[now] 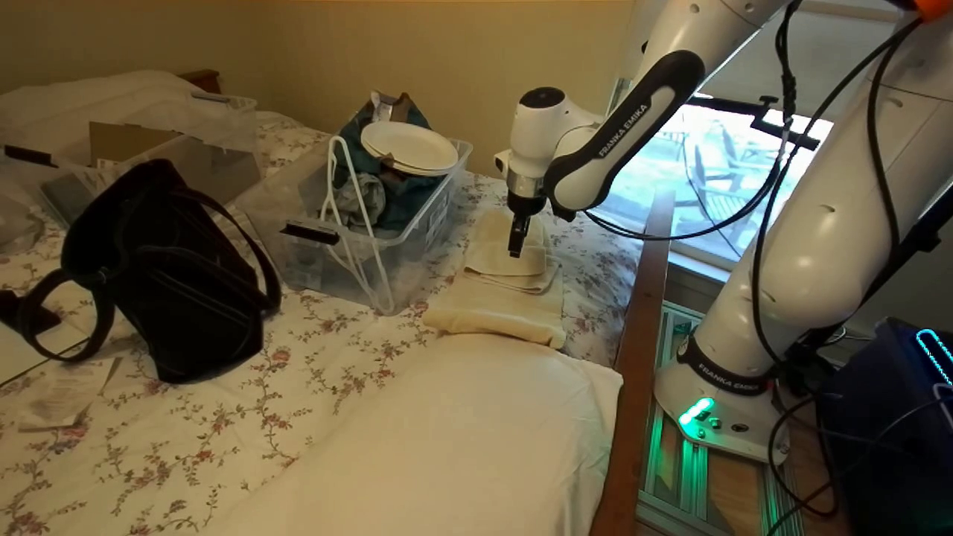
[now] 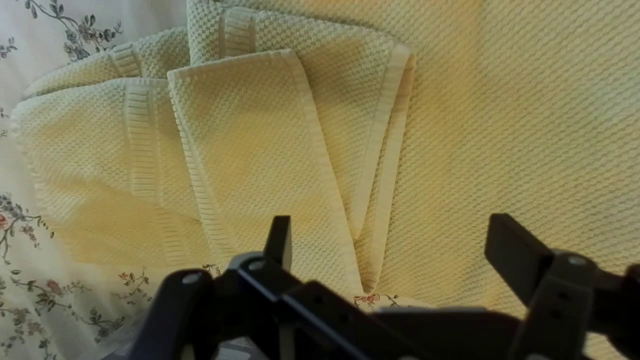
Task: Unfold the towel
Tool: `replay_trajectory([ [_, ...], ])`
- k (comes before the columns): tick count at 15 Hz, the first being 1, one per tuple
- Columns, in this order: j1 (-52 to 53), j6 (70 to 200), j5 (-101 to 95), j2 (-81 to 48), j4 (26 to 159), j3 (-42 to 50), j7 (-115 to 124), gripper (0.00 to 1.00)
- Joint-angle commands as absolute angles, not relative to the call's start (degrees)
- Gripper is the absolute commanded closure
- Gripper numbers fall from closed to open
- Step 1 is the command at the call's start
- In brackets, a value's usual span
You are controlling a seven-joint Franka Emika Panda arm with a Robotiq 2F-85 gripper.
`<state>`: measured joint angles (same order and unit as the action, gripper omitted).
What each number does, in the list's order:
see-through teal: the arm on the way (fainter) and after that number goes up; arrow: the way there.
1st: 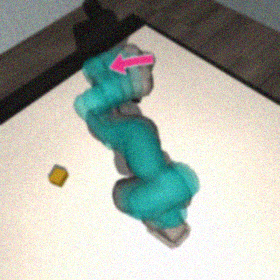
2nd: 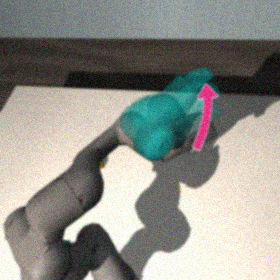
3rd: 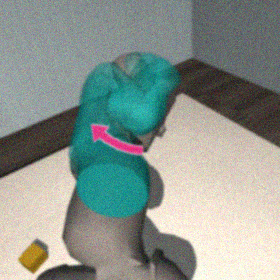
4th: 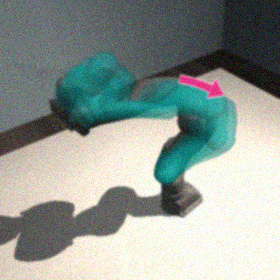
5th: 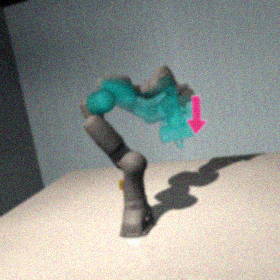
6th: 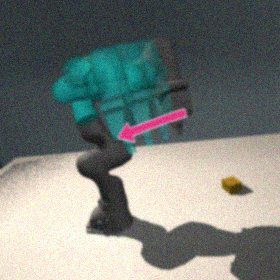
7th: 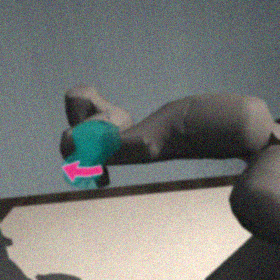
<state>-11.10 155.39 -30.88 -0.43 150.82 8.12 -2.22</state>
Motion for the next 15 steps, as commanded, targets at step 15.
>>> replay_trajectory([
  [15, -7.54, 170.35, -23.0, -33.48, 135.51, 12.76, -2.11, 0.0],
])
